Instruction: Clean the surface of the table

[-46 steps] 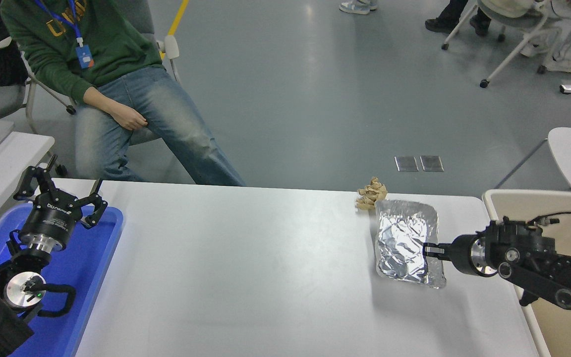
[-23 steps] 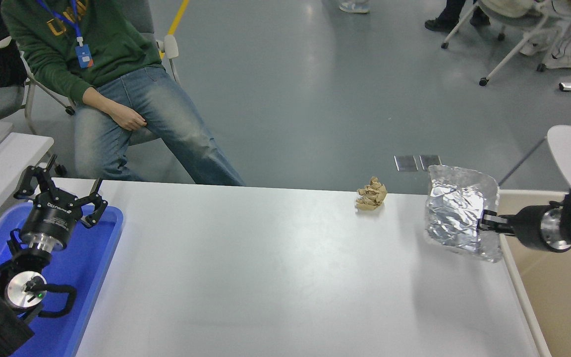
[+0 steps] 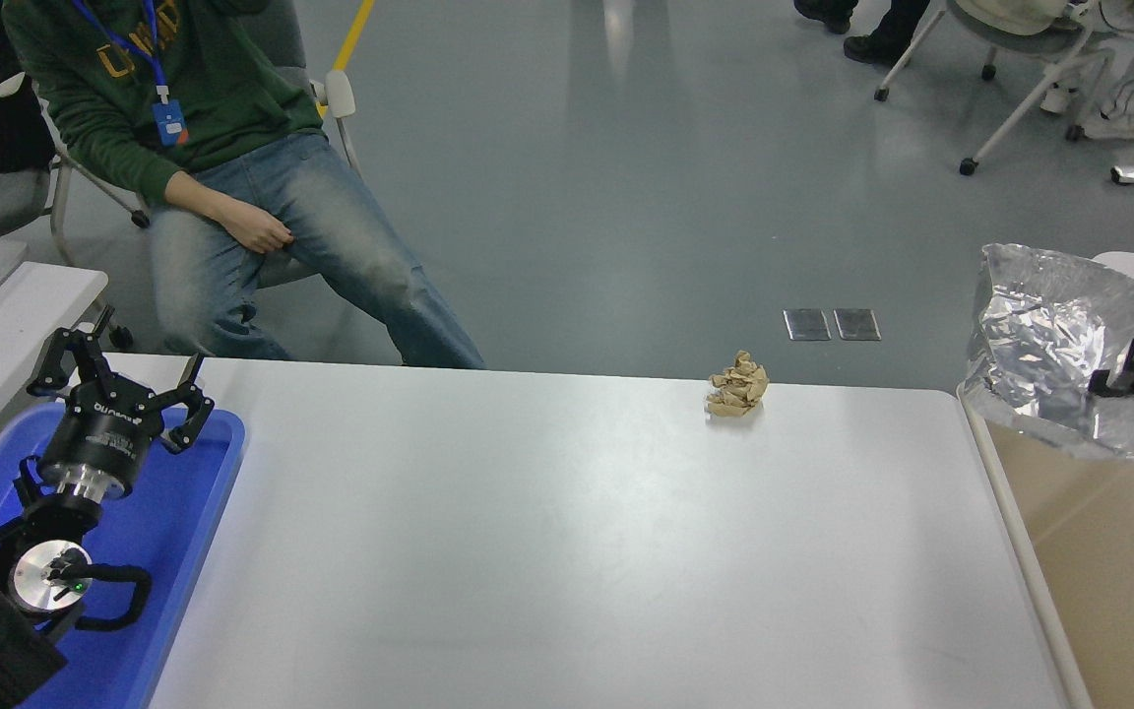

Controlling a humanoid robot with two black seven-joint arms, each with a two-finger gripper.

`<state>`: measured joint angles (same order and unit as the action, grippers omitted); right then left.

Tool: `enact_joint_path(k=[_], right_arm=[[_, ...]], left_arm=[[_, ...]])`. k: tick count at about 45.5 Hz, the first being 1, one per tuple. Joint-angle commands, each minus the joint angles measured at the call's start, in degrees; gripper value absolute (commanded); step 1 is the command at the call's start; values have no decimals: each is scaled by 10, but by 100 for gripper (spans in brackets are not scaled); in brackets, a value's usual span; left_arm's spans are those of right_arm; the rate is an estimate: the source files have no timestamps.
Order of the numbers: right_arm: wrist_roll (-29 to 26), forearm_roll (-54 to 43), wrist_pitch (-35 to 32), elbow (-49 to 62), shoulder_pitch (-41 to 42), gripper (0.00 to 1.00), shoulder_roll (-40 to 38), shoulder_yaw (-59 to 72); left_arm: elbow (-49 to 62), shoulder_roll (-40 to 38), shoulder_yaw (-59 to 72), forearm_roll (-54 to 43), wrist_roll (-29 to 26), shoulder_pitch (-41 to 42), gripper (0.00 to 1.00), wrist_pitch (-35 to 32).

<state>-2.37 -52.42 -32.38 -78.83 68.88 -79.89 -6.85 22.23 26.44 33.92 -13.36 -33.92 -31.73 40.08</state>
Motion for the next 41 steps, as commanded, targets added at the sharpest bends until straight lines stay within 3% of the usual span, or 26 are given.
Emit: enact_joint_path(k=[1,30,41], right_arm=[[0,5,-71,-19,53,0,-68,0],[-1,-1,-67,-10,49,0,-63,7],[-1,-3,-12,101,22,0,8,46]], left_arm=[[0,0,0,0,0,-1,100,0],[0,0,0,0,0,0,100,0],[0,0,0,0,0,0,100,0]])
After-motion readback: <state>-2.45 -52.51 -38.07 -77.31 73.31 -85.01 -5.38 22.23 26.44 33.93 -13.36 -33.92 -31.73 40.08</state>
